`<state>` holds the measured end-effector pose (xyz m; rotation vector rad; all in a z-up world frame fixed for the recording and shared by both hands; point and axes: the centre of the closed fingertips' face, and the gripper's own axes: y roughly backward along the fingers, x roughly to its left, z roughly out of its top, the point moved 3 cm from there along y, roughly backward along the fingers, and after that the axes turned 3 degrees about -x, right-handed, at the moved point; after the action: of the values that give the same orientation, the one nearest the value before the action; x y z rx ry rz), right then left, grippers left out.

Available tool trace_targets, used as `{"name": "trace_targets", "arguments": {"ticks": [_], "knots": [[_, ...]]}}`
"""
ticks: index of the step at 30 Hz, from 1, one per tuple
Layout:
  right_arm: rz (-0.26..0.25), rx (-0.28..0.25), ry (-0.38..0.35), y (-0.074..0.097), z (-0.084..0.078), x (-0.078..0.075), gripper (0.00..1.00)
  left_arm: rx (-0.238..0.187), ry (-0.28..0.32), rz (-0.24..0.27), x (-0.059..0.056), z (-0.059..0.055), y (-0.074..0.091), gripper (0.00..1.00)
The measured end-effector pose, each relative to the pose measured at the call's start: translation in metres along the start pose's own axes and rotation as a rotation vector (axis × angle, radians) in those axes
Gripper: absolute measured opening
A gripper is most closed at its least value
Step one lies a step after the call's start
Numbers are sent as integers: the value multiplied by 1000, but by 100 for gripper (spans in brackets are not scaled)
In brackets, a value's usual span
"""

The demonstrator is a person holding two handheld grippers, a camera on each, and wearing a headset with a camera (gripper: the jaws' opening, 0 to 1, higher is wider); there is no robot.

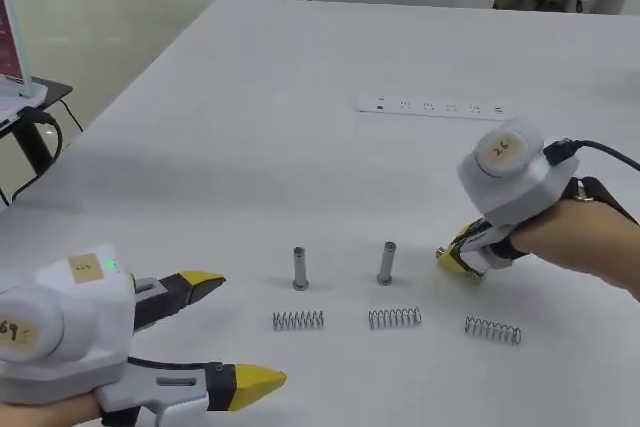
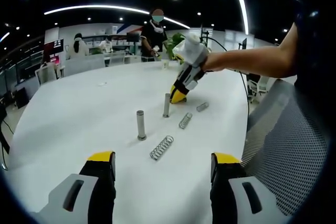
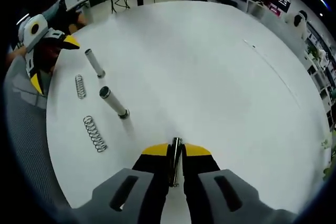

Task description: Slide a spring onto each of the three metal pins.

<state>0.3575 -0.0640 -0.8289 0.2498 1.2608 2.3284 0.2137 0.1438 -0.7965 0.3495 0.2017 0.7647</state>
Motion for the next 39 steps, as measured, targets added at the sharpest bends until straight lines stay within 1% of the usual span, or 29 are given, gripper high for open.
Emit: {"name": "trace_targets", "arguments": {"ticks": [11, 14, 20, 23, 27, 31, 32, 33, 34, 35, 36, 38, 39], "knots": [[3, 13, -3, 0, 1, 0, 6, -1, 0, -1, 0, 0, 0, 70], [3, 26, 23, 0, 2, 0, 7, -1, 1, -1, 0, 0, 0, 70], [3, 34, 34, -3, 6, 0, 7, -2, 0, 0, 0, 0, 0, 70], [8, 42, 7, -4, 6, 0, 6, -4, 1, 1, 1, 0, 0, 70], [2, 40, 2, -3, 5, 1, 6, -4, 1, 1, 1, 0, 0, 69], [3, 27, -18, 2, 5, 2, 5, -3, 1, -1, 0, 0, 0, 69], [-9, 14, -12, 4, 7, 1, 5, -1, 0, -2, -1, 0, 0, 69], [-14, 2, -21, 9, 10, 0, 4, 1, -2, -4, -1, 0, -1, 69], [-16, -16, -25, 12, 13, 0, 0, 1, -3, -5, -1, 0, -1, 69], [-15, -31, -47, 14, 15, 0, 0, 2, -4, -6, -1, 0, -1, 69], [-15, -38, -45, 16, 15, -1, 0, 2, -4, -8, -2, 0, -1, 69], [-4, -40, -37, 16, 14, 0, 0, 3, -7, -10, -2, 0, -2, 69], [-1, -34, -28, 15, 14, 1, 0, 4, -9, -11, -3, 0, -2, 69]]}}
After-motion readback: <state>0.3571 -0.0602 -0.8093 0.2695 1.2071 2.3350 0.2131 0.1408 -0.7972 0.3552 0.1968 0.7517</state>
